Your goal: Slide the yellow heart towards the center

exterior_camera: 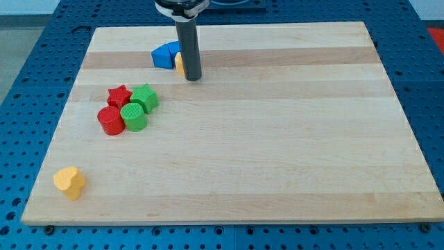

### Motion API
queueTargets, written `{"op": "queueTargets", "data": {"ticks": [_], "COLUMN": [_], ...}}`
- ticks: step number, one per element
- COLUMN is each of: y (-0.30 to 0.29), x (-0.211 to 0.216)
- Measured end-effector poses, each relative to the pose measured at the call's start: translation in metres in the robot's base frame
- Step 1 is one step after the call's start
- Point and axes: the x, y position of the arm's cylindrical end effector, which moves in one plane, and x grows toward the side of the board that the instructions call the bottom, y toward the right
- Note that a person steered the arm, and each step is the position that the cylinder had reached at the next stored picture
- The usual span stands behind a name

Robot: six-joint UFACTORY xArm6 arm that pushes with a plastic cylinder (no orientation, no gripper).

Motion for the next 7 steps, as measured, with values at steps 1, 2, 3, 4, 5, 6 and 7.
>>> {"op": "queueTargets", "data": {"ticks": [1, 2, 3, 4, 5, 6, 7], "y": [0.066, 0.127, 0.101, 0.023, -0.021, -0.021, -0.051], "x": [0.025, 0.086, 0.172, 0.245, 0.271, 0.271, 0.271]}}
